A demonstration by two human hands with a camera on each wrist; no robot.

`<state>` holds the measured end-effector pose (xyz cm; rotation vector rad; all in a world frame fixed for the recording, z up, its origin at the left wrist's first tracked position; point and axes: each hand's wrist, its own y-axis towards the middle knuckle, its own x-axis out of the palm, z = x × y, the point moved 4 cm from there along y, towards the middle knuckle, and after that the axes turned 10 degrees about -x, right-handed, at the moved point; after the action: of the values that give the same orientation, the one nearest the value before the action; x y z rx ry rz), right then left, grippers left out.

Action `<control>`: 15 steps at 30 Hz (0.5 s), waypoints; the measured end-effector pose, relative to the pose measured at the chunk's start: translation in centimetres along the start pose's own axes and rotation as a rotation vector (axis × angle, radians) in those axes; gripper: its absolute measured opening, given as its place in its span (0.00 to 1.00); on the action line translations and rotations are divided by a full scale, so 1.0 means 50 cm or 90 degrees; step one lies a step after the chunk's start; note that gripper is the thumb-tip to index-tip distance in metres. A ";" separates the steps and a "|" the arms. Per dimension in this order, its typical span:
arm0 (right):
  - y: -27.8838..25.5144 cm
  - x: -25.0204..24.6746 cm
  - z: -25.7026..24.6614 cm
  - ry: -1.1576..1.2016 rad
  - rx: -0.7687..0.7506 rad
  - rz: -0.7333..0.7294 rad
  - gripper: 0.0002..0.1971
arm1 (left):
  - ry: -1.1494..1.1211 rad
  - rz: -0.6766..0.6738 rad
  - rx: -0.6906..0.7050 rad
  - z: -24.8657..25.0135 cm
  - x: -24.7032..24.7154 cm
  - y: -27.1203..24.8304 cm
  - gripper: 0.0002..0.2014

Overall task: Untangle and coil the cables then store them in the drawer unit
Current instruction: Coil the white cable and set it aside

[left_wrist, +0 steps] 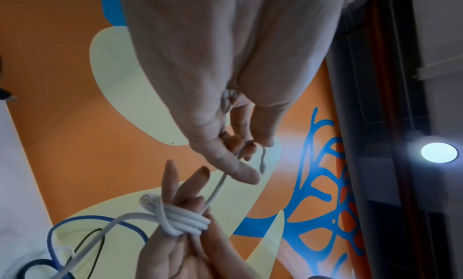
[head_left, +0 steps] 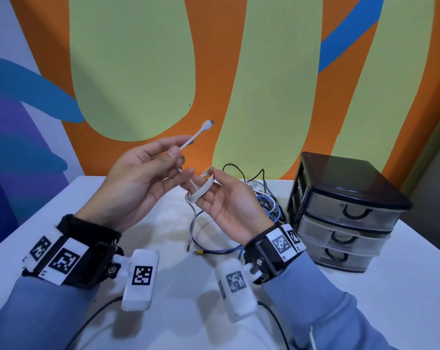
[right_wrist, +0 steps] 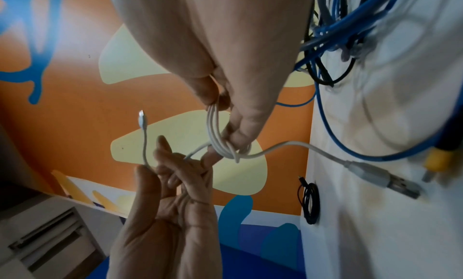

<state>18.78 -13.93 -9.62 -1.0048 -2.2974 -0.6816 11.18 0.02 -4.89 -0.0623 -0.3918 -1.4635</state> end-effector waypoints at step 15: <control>-0.012 0.020 0.020 -0.220 0.030 -0.056 0.10 | 0.570 0.233 0.200 -0.013 -0.016 -0.003 0.05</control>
<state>17.50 -13.15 -9.86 -1.0727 -2.6555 -0.5179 11.13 0.57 -5.76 0.7173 0.1300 -0.9282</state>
